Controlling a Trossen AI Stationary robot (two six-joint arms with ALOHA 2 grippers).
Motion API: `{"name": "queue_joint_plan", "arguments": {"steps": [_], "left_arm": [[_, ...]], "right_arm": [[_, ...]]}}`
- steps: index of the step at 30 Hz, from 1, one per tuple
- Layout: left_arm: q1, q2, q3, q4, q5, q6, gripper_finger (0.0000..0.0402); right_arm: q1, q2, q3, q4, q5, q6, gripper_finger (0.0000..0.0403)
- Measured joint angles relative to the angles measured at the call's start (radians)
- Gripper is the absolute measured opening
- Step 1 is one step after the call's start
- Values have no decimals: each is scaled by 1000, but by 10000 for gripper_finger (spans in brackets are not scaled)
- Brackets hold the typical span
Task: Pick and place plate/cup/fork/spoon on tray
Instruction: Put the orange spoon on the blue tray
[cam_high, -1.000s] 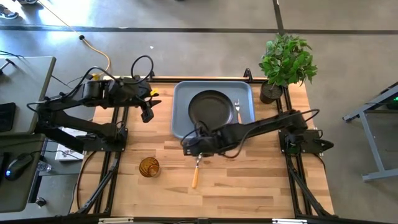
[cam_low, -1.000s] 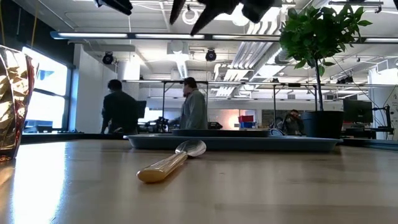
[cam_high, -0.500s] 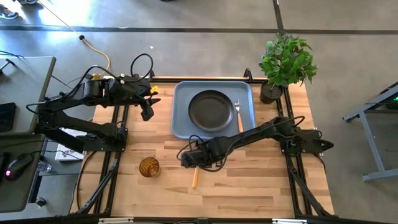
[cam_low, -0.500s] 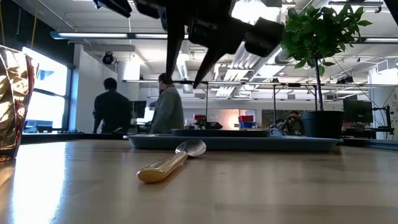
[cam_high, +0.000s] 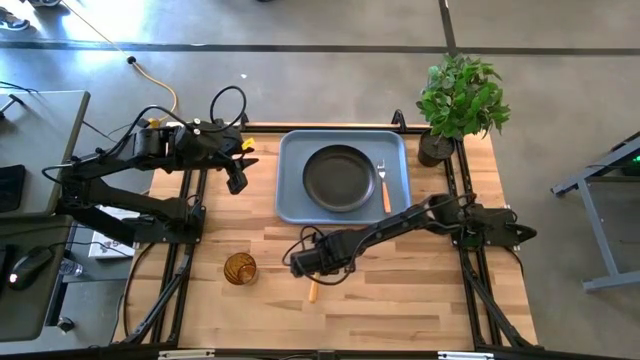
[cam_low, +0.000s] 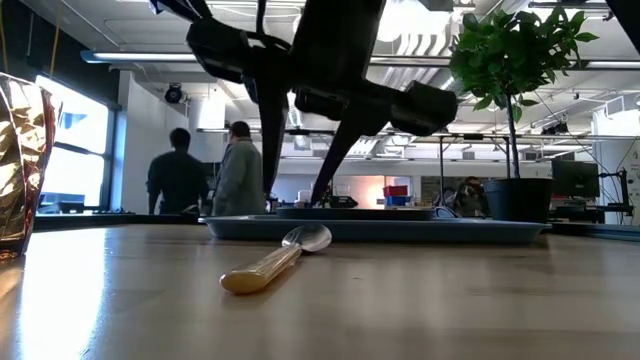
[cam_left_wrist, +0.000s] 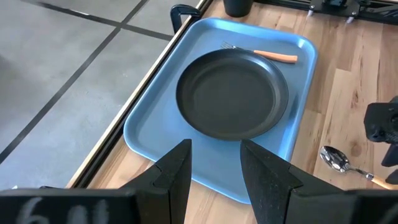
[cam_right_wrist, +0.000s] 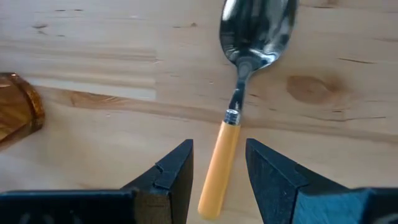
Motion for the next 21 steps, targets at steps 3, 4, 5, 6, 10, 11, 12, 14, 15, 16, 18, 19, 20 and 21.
{"name": "queue_joint_plan", "arguments": {"steps": [3,4,5,6,10,11,12,14,15,16,18,19,20,21], "left_arm": [[0,0,0,0,0,0,126],[0,0,0,0,0,0,126],[0,0,0,1,0,0,126],[0,0,0,0,0,0,126],[0,0,0,1,0,0,126],[0,0,0,1,0,0,126],[0,0,0,0,0,0,126],[0,0,0,1,0,0,126],[0,0,0,0,0,0,126],[0,0,0,1,0,0,126],[0,0,0,1,0,0,126],[0,0,0,1,0,0,126],[0,0,0,1,0,0,126],[0,0,0,1,0,0,126]], "right_arm": [[0,17,0,13,0,1,138],[0,26,0,20,-1,1,138],[0,34,0,30,-4,1,138],[0,43,0,39,-4,1,138],[1,64,0,64,-4,1,138],[1,68,0,55,-6,1,138],[2,71,1,57,-5,1,138],[2,73,2,52,-7,1,138],[2,73,2,51,-8,1,138],[2,73,2,49,-8,1,138],[2,73,2,50,-6,1,138],[2,73,2,51,-5,1,138],[2,73,2,54,-4,1,138],[2,74,2,56,-4,1,138]]}}
